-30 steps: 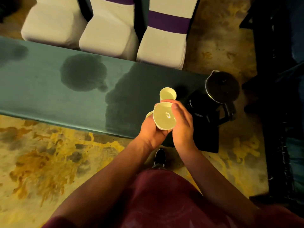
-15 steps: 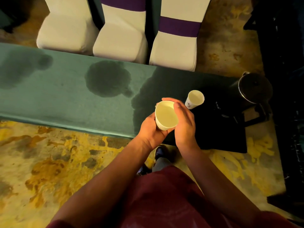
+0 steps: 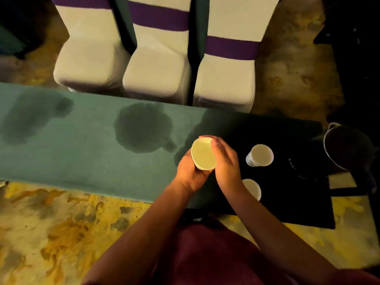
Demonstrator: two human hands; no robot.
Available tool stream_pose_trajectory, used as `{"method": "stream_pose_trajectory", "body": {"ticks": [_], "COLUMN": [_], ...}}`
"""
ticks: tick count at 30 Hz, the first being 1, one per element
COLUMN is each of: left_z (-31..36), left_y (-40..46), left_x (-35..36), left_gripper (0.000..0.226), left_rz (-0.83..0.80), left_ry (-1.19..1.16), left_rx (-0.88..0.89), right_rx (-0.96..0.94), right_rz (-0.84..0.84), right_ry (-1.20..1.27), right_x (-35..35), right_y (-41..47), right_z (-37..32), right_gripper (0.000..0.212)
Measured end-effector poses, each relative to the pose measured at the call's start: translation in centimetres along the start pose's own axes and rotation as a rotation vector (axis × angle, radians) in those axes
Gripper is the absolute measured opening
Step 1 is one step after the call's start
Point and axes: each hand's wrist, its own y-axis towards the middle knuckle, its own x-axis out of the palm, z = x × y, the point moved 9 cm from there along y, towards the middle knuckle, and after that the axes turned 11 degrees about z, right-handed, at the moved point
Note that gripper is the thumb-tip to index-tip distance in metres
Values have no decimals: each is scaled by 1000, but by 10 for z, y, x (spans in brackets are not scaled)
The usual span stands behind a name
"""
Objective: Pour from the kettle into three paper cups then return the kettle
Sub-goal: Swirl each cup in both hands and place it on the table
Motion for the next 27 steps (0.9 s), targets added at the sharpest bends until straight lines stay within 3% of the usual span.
{"method": "stream_pose_trajectory", "body": {"ticks": [6,11,20,25,27], "left_z": [32,66,90,110,118], "left_y": [38,79,149,171,176], "left_x": [10,18,26,24,23], "left_gripper": [29,9,22,11,22], "left_rz": [-40,31,50,84,84], "left_ry": [141,211,309,417,477], "left_rx": [-55,-55,-55,-6,27], "right_rx": [5,41,116,176,173], "right_rz": [86,168,319,343,345], "right_ry": [-117,-141,-155,-198,-223], "right_x": [26,44,57,63,61], "right_y": [33,60,111,127,131], "right_z": [8,19,68,89,92], "right_gripper": [31,29,29,30,29]}}
